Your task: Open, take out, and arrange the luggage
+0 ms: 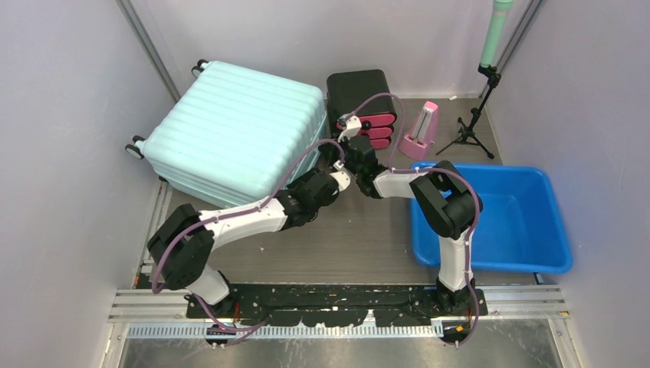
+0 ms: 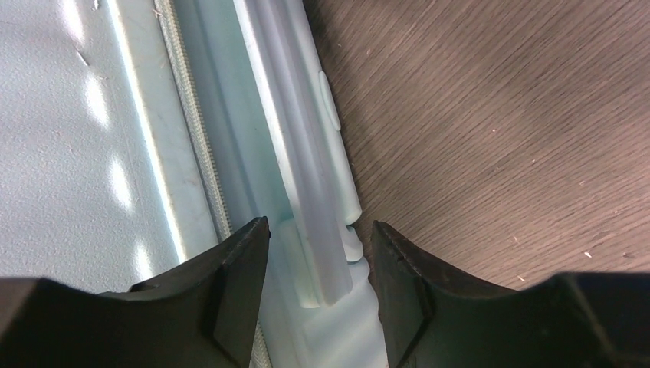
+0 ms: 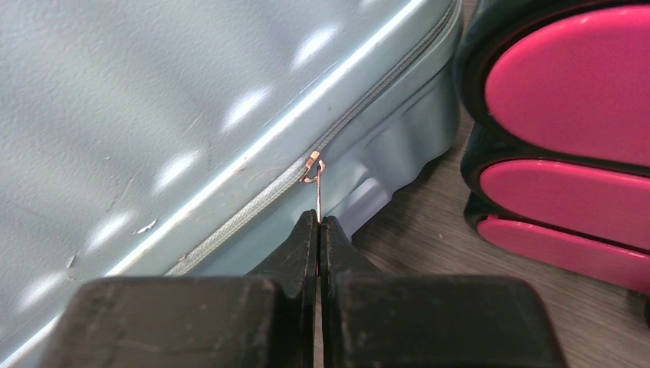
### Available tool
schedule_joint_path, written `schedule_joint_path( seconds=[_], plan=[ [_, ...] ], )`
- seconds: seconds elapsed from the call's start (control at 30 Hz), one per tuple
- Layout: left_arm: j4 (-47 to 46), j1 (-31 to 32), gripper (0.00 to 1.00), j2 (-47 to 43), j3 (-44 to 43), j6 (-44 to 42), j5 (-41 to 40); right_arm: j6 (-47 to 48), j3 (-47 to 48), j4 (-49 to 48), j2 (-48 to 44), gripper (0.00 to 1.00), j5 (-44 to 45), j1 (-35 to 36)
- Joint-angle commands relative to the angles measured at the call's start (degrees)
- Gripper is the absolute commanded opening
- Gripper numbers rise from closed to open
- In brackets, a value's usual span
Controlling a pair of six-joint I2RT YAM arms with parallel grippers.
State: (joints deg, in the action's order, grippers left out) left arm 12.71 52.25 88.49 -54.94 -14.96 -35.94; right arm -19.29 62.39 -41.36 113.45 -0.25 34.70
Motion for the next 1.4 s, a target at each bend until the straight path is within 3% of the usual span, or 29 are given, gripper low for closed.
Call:
schedule_joint_path(
  seconds=[0.0,0.73,0.9,1.03,1.23,1.37],
  plan=[
    [-1.92,-0.66,0.54,-0.45,0.16,1.02,2.66,1.43,2.46,2.64,1.06,0.00,1.65,-2.67],
    [-6.10,-3.74,0.52,6.17,-1.61,-1.28,3.80,3.27,3.04,3.64,0.14,0.00,1.40,-2.88],
    [-2.16,-3.91,0.36,7.00,-2.56,0.53,5.38,4.76,3.15,4.32,-0.62,0.00,1.98,-2.88],
    [8.93,-3.65,0.01,5.63,-5.91,3.25,5.87,5.98,2.35,4.15,-1.62,0.00,2.90,-2.88],
    [21.93,-3.58,0.00,-0.44,-6.17,8.63,11.40,10.74,1.20,5.93,-4.66,0.00,3.03,-2.88],
    [27.46,-2.28,0.00,-2.01,-4.86,14.31,9.54,9.36,1.13,5.78,-5.54,0.00,4.21,-2.88]
  ],
)
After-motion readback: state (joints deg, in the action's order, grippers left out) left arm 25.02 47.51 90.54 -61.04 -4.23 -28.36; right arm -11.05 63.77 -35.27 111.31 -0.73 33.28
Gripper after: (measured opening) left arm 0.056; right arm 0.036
